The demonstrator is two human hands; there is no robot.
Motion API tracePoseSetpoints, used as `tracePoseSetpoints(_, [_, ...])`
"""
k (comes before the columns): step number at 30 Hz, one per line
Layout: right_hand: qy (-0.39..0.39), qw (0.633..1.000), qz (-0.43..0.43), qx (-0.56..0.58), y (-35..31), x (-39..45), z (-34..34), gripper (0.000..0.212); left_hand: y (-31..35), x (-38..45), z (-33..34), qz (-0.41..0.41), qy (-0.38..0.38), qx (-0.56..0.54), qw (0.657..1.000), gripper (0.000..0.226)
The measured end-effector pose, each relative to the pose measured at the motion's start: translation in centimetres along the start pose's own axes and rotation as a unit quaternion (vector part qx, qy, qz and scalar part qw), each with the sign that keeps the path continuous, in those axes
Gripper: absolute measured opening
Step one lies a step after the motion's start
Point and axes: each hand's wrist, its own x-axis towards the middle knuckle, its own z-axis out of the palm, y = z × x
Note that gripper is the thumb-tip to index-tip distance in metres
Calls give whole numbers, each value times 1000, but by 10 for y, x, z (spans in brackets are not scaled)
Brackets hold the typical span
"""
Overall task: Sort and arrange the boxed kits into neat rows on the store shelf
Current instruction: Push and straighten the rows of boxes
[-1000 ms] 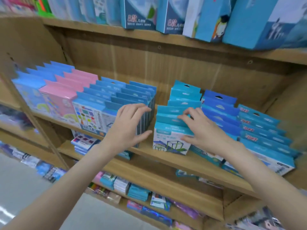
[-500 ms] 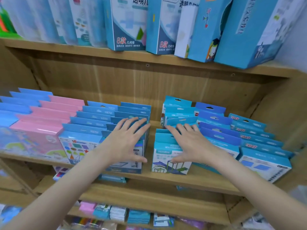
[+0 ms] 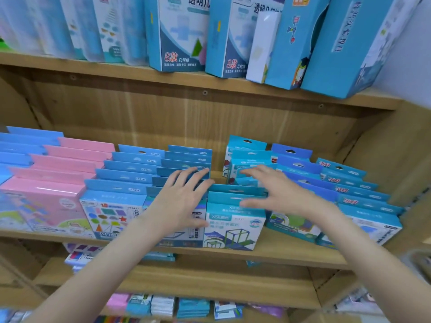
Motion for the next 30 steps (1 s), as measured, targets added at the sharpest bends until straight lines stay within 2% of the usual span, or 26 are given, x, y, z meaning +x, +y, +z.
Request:
tracePoseSetpoints(2, [52, 997, 6, 58, 20, 8, -19, 58, 3, 2, -5, 6, -25, -17, 1000, 95])
tracePoseSetpoints(3, [62, 997, 8, 52, 31, 16, -27, 53, 3, 3, -4, 1, -26, -33, 999, 95])
tracePoseSetpoints(4, [47, 999, 9, 26, 43, 25, -33, 53, 3, 4, -3, 1, -29, -45, 999, 95])
tracePoseSetpoints(6, [-44, 997, 19, -55, 63, 48, -39, 58, 5, 9, -5, 14, -14, -57, 998, 90])
tracePoseSetpoints(9, [-162, 970, 24, -178, 78, 78, -36, 60, 5, 18, -6, 39, -31, -58, 997, 78])
tracePoseSetpoints(11, [-195, 955, 8, -223, 81, 90, -31, 69, 4, 20, -6, 47, -32, -66, 996, 72])
tracePoseSetpoints(13, [-187, 954, -11, -235, 80, 93, -24, 72, 4, 21, -3, 57, -13, -69, 996, 67])
tracePoseSetpoints(16, [-141, 966, -55, -209, 78, 92, -17, 63, 5, 18, 0, 64, 11, -97, 993, 62])
tracePoseSetpoints(20, [-116, 978, -89, -146, 72, 93, -14, 61, 7, 15, 0, 50, 15, -119, 992, 77])
tracePoseSetpoints(24, [-132, 983, -73, -107, 64, 96, -9, 74, 6, 16, 2, 47, 23, -98, 994, 86])
tracePoseSetpoints(30, [-167, 980, -111, -2, 53, 96, -11, 63, 4, 18, 11, 57, 57, -57, 995, 79])
